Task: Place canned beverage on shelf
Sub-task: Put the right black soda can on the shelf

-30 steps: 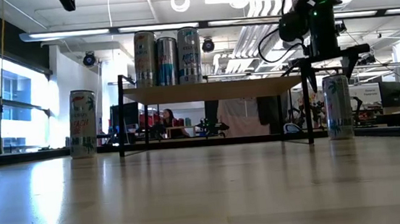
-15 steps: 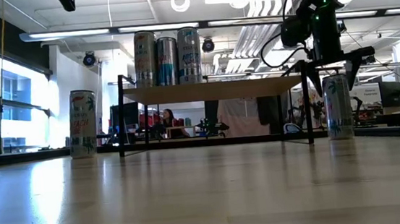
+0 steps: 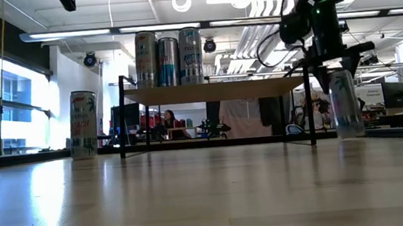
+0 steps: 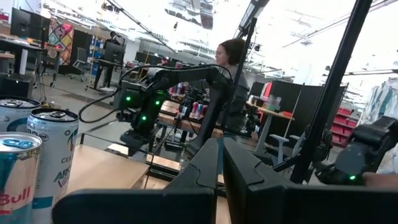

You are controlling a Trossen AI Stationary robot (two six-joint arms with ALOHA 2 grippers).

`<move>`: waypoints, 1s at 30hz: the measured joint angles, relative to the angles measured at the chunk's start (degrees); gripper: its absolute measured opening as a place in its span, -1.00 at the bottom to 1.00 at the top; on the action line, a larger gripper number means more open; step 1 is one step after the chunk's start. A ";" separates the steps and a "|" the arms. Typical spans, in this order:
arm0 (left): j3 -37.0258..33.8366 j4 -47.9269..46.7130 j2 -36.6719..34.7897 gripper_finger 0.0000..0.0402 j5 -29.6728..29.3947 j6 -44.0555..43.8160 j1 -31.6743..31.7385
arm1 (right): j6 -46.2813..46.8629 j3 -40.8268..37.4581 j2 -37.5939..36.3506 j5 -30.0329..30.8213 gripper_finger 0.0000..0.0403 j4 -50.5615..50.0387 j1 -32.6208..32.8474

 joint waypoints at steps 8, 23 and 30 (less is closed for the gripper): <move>0.00 0.00 0.00 -1.00 -0.13 0.85 0.12 | -7.04 8.84 0.00 3.64 0.21 -3.56 3.82; 0.00 -0.02 0.09 -1.00 -2.97 0.95 0.12 | -13.28 38.33 -0.04 7.05 0.21 -12.12 9.77; -0.02 0.00 0.09 -1.00 -4.81 0.95 0.12 | -14.79 43.83 -0.04 4.69 0.21 -12.23 14.76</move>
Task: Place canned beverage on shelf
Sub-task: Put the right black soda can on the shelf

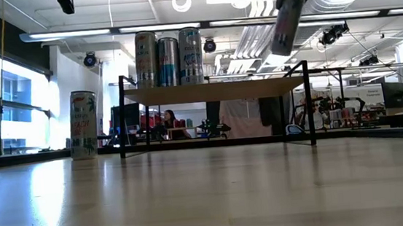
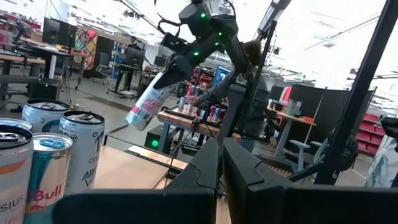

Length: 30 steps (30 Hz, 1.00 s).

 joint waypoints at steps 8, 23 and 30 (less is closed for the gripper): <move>0.00 0.02 0.67 -1.00 -0.04 0.41 0.00 | 0.29 1.19 0.00 -1.37 0.21 2.25 5.97; -0.02 0.18 3.50 -1.00 -0.07 0.78 0.00 | -0.02 1.22 8.48 -6.73 0.21 11.48 16.96; -0.02 0.55 3.50 -1.00 -0.07 -0.13 0.00 | -1.35 1.23 11.96 -7.66 0.21 11.71 17.35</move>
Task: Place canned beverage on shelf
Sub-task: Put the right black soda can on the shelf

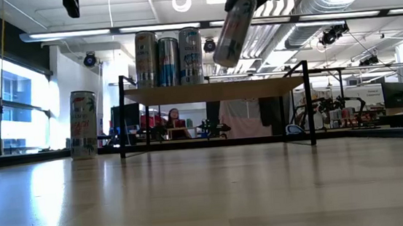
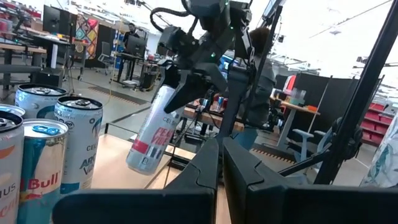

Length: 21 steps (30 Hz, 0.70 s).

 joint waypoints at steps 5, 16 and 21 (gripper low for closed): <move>0.00 0.01 0.00 -1.00 0.00 -0.07 0.00 | -0.16 -0.01 0.23 1.10 0.21 -0.56 -0.95; 4.01 0.47 13.72 -1.00 0.24 -2.01 -0.83 | -1.43 -0.02 0.36 1.47 0.21 -3.67 -1.64; 9.88 1.01 25.28 -1.00 -4.64 2.42 -3.05 | -0.90 -0.01 0.36 1.89 0.21 -5.22 -1.85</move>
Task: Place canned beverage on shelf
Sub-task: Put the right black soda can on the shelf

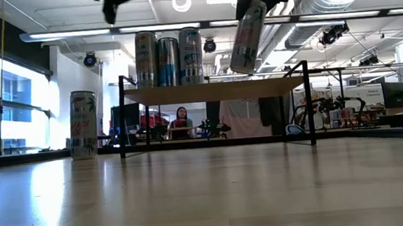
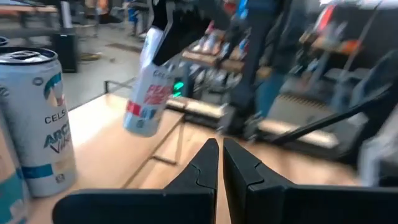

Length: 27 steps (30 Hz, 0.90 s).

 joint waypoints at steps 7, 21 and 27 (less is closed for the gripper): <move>9.35 -0.28 13.28 -1.00 -10.06 6.21 -0.81 | 1.32 0.00 0.00 -0.05 0.21 -1.94 -0.95; 20.82 2.13 31.22 -1.00 -11.66 14.07 0.10 | 2.31 -0.01 0.66 -0.40 0.23 -2.03 -0.95; 23.25 6.30 37.91 -1.00 -11.67 12.72 2.27 | 2.70 -0.01 1.41 -0.42 0.24 -2.57 -1.12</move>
